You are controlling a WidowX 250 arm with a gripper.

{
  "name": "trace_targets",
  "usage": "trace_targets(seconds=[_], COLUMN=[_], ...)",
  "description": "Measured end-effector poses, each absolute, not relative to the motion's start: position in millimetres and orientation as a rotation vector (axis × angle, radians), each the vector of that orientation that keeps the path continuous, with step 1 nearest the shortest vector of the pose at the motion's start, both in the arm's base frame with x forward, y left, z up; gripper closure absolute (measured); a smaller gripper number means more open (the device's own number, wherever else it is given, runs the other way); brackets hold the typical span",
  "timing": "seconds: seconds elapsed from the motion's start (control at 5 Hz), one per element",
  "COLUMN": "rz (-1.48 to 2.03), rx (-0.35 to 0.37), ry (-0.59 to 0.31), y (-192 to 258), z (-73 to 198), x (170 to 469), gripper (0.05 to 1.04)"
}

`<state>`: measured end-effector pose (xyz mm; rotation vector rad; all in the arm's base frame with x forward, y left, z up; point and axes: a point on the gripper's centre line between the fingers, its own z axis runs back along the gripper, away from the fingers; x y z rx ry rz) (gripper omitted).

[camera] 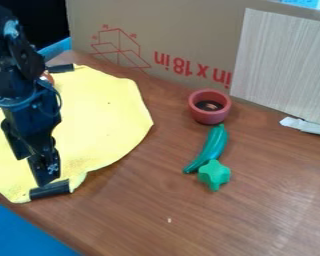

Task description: Fold the cloth from bottom right to top left

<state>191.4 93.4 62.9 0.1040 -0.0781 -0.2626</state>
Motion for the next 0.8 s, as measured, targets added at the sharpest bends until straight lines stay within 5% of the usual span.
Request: trace_targets(seconds=[0.8], rz=[-0.264], rx=[0.172], ry=[-0.088], y=[89], z=[43], x=[193], gripper=[0.083])
